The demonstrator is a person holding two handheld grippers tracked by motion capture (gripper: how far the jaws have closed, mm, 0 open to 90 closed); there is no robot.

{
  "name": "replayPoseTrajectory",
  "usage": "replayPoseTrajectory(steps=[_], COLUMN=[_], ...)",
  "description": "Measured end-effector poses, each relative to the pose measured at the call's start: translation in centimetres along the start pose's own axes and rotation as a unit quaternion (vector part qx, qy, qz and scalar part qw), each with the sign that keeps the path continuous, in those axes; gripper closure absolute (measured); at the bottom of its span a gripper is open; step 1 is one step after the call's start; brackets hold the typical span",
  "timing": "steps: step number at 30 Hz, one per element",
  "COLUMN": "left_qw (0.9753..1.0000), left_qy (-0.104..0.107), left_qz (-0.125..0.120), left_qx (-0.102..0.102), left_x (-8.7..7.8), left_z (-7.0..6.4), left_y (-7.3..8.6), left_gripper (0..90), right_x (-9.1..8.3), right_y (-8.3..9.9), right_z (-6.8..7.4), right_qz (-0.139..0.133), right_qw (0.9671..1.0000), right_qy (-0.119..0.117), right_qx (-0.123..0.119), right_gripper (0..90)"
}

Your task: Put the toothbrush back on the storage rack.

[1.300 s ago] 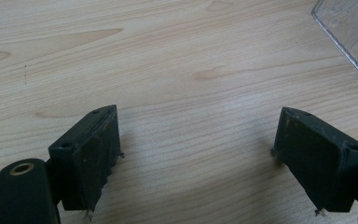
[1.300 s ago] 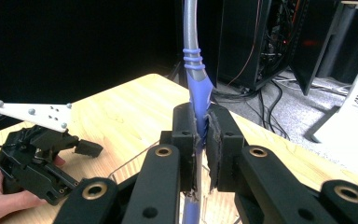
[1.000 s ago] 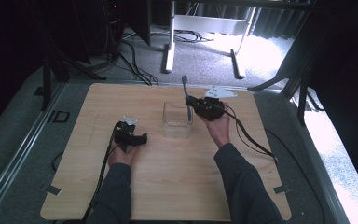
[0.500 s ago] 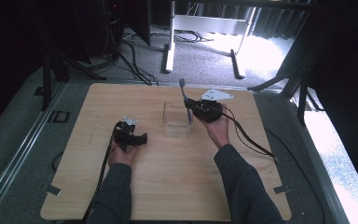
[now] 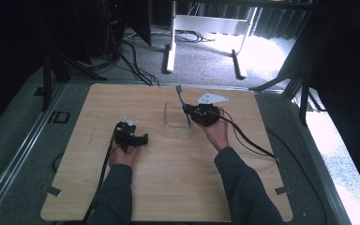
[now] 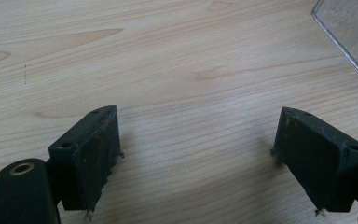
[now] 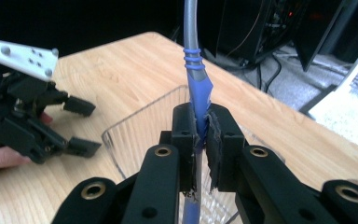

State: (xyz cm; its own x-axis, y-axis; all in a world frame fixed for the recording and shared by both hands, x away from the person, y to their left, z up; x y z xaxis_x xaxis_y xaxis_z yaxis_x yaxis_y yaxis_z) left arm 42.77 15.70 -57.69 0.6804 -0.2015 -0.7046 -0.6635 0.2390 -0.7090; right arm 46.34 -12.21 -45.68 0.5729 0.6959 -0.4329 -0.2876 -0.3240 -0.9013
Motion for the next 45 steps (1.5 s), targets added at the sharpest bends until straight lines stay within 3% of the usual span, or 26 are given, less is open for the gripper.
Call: replayPoseTrajectory(steps=[14,18,20,23,29,37,45], left_qw=[1.0000,1.0000,1.0000,1.0000,1.0000,1.0000,1.0000], left_qy=[0.000,0.000,0.000,0.000,0.000,0.000,0.001], left_qz=[0.000,0.000,0.000,0.000,0.000,0.000,0.000], left_qx=[0.000,0.000,0.000,0.001,0.001,0.000,0.001], left_x=[0.0,0.0,0.0,0.0,0.0,0.0,0.0], left_z=[0.0,0.0,0.0,0.0,0.0,0.0,0.0], left_y=[0.0,0.0,0.0,0.0,0.0,0.0,0.0], left_gripper=[14.8,14.8,14.8,14.8,14.8,14.8,14.8], right_x=[0.5,0.4,0.3,-0.2,-1.2,-2.8,-4.5], right_y=[1.0,1.2,1.3,1.5,1.7,2.0,3.0], right_z=[0.0,0.0,0.0,0.0,-0.3,-1.1,-1.8], right_qz=[0.036,0.041,0.041,0.038,0.029,0.017,0.033], right_qw=[0.9993,0.9991,0.9991,0.9991,0.9994,0.9998,0.9994], right_qy=[-0.006,-0.011,-0.012,-0.013,-0.019,-0.009,0.001], right_qx=[-0.008,-0.008,-0.009,-0.010,-0.007,0.000,0.011], right_gripper=[81.1,71.2,70.4,65.2,63.0,59.2,52.9])
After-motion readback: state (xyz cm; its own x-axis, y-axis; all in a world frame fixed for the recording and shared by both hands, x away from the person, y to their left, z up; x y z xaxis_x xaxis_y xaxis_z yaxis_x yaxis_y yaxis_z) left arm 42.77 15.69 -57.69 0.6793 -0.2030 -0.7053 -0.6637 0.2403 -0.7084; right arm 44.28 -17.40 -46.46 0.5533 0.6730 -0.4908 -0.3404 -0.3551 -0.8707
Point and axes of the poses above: each handheld gripper's, and its own axes: x roughly forward along the jaws, y roughly out of its underside, z roughly to its left, the point moved 2 cm from there along x, roughly forward along the jaws, and after that the axes turned 3 degrees about x, right-handed, at the moved point
